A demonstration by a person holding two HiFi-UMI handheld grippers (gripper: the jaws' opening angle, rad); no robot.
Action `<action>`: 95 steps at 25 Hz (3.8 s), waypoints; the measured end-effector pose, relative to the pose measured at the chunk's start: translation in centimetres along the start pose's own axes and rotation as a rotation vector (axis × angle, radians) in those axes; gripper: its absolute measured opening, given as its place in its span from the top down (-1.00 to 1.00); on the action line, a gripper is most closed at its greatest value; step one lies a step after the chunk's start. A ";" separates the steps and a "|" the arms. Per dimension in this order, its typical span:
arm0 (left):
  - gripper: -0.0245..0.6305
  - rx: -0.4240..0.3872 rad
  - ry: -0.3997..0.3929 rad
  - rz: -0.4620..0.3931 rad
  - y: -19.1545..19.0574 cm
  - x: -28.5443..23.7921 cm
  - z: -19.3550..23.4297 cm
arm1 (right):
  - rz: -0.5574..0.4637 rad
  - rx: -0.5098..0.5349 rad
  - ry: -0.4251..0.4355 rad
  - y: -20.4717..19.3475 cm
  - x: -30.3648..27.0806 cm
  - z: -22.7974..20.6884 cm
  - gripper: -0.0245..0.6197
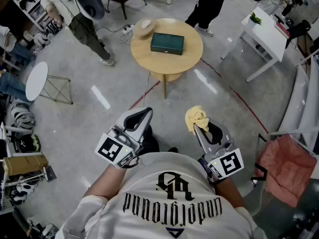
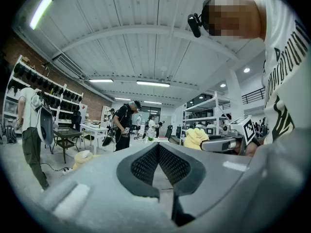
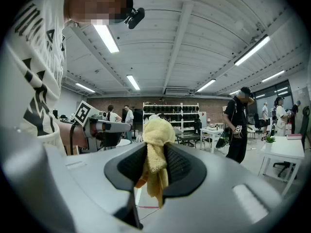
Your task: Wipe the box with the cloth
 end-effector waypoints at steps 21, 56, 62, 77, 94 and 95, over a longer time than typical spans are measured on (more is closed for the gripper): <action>0.91 0.071 0.015 0.013 -0.6 -0.2 14.3 | 0.034 0.004 -0.012 0.3 -14.0 -1.4 0.61; 0.91 0.075 -0.015 0.091 1.7 -11.4 35.8 | 0.070 -0.024 -0.051 1.9 -36.0 -16.4 0.59; 0.91 0.086 -0.001 0.082 1.9 -17.1 35.7 | 0.075 -0.036 -0.034 1.0 -36.3 -22.8 0.59; 0.91 0.124 -0.005 0.121 0.0 -27.1 37.4 | 0.128 -0.096 -0.034 -2.6 -36.9 -32.3 0.58; 0.91 0.204 -0.185 0.202 -1.1 -35.2 53.8 | 0.219 -0.133 -0.200 -3.1 -49.4 -36.8 0.58; 0.90 0.203 -0.197 0.204 -1.4 -34.8 54.6 | 0.218 -0.134 -0.211 -3.3 -50.1 -36.2 0.58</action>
Point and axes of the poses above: the fingertips, and each gripper's own axes: x backward along the fingers, z to its left, y out of its top, the point moved 6 cm from there along x, backward along the fingers, and after that the axes turned 5 degrees about -y, right-handed, at the moved point
